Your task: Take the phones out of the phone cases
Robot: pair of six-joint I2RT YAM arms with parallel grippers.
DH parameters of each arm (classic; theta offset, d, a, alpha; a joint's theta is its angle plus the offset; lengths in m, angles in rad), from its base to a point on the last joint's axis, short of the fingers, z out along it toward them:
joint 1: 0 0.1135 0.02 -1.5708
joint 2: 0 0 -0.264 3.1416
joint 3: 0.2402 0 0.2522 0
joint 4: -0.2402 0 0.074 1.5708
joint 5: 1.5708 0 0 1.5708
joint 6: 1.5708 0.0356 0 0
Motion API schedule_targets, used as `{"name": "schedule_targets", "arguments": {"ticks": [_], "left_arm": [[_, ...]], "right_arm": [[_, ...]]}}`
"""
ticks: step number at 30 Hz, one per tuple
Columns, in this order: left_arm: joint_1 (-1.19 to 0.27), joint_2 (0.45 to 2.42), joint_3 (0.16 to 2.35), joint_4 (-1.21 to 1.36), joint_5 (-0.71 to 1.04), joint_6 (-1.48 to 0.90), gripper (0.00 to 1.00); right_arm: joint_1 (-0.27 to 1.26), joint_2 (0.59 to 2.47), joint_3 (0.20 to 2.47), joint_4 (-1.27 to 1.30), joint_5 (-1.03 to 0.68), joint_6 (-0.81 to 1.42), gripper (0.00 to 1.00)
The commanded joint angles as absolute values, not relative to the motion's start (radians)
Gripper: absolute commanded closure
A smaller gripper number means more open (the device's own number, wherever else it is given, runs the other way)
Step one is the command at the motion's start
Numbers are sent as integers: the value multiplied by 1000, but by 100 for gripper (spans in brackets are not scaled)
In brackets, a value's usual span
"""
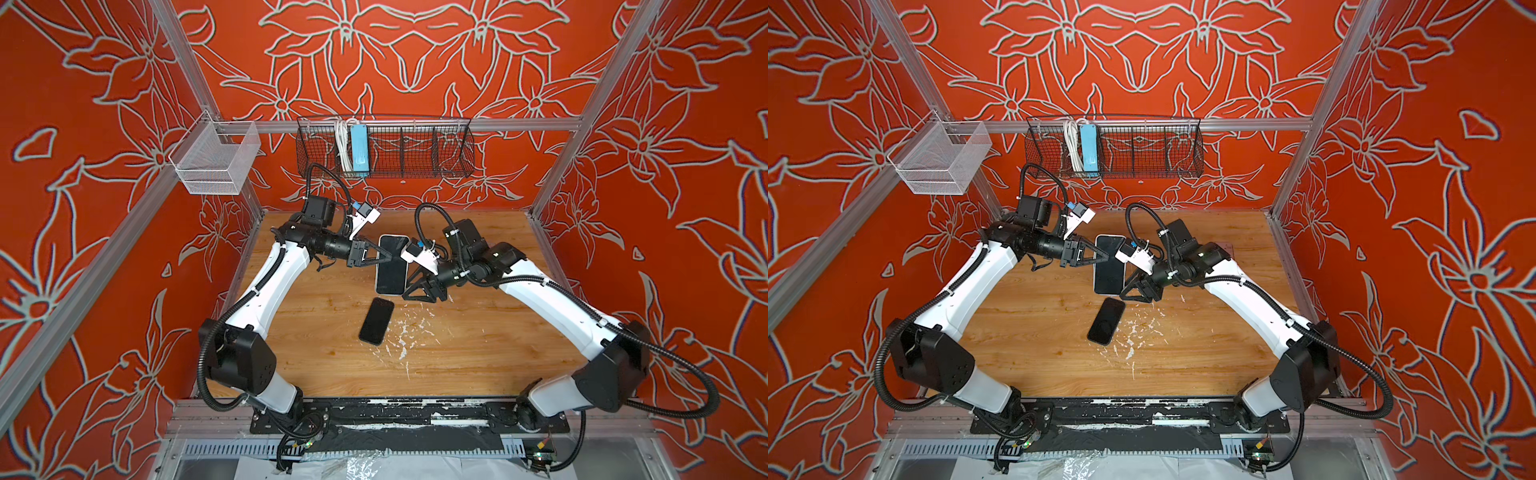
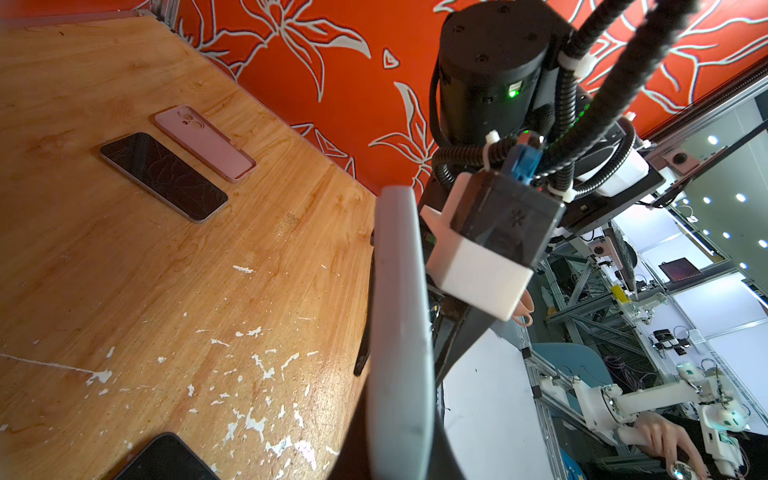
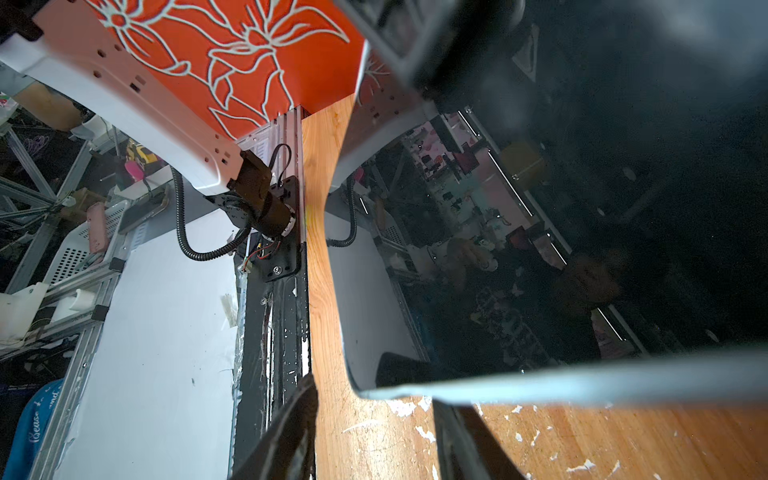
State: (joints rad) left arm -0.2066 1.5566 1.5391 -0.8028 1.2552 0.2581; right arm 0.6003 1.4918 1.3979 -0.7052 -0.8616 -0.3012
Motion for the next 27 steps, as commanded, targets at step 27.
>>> {"name": "schedule_targets", "arguments": {"ticks": [27], "left_arm": [[-208, 1578, 1602, -750, 1365, 252, 100]], "right_arm": [[719, 1495, 1462, -740, -882, -344, 85]]}}
